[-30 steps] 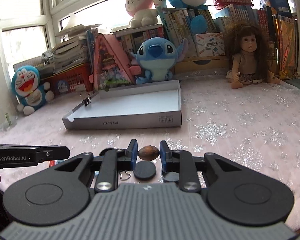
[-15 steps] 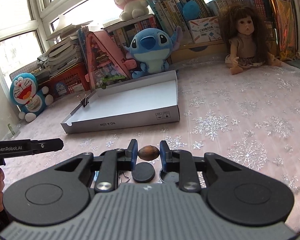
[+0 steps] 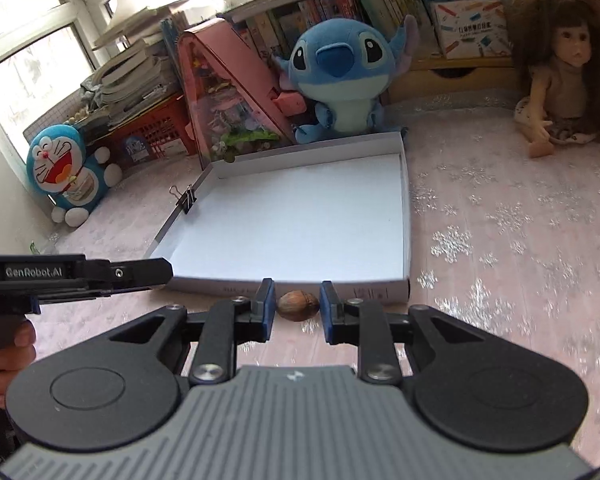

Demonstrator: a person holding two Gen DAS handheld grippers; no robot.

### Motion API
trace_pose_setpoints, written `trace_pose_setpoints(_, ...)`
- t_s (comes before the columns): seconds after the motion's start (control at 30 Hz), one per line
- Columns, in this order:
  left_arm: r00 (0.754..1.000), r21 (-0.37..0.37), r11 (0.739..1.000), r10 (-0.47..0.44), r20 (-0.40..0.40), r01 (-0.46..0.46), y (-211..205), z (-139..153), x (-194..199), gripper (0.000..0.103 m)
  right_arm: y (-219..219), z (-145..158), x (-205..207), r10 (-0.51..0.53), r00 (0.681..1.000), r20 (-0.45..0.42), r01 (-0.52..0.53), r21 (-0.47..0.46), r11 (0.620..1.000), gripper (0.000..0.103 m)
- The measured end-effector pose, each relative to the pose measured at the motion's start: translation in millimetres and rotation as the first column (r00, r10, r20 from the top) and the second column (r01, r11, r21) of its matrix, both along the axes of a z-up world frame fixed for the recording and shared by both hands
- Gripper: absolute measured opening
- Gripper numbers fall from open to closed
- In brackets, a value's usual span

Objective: Organize rigid objects
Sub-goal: 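Carry the brown nut into the white tray and open the left tool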

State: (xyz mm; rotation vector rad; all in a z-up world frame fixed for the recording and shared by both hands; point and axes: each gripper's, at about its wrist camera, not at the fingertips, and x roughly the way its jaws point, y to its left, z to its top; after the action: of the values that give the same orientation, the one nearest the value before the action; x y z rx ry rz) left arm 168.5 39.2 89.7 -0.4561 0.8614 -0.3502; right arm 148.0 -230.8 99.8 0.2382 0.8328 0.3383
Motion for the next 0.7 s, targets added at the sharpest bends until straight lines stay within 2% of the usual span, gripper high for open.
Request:
trace_pose_setpoints(0.13, 0.999, 0.018, 1.0, 0.022, -0.031, -0.022, -3, 2, 31, 0.02, 1, 6, 29, -0.01, 0.999, -0.037, 0.011, 0.026, 1.0, 0.028)
trace_pose_setpoints(0.23, 0.998, 0.073, 0.997, 0.033, -0.052, -0.029, -8, -3, 54, 0.02, 8, 2, 50, -0.024, 0.999, -0.041, 0.024, -0.016, 1.0, 0.028)
trace_pose_setpoints(0.37, 0.995, 0.143, 0.989, 0.05, -0.092, -0.036, -17, -21, 79, 0.02, 17, -18, 75, -0.063, 0.994, -0.09, 0.057, -0.068, 0.996, 0.028)
trace_pose_setpoints(0.5, 0.991, 0.228, 0.972, 0.075, -0.107, -0.049, -25, -40, 93, 0.02, 20, -38, 86, -0.088, 0.99, -0.113, 0.078, -0.091, 0.993, 0.028)
trace_pose_setpoints(0.7, 0.993, 0.27, 0.962, 0.063, -0.098, -0.034, -31, -54, 96, 0.02, 24, -55, 90, -0.089, 0.991, -0.103, 0.076, -0.121, 0.99, 0.028)
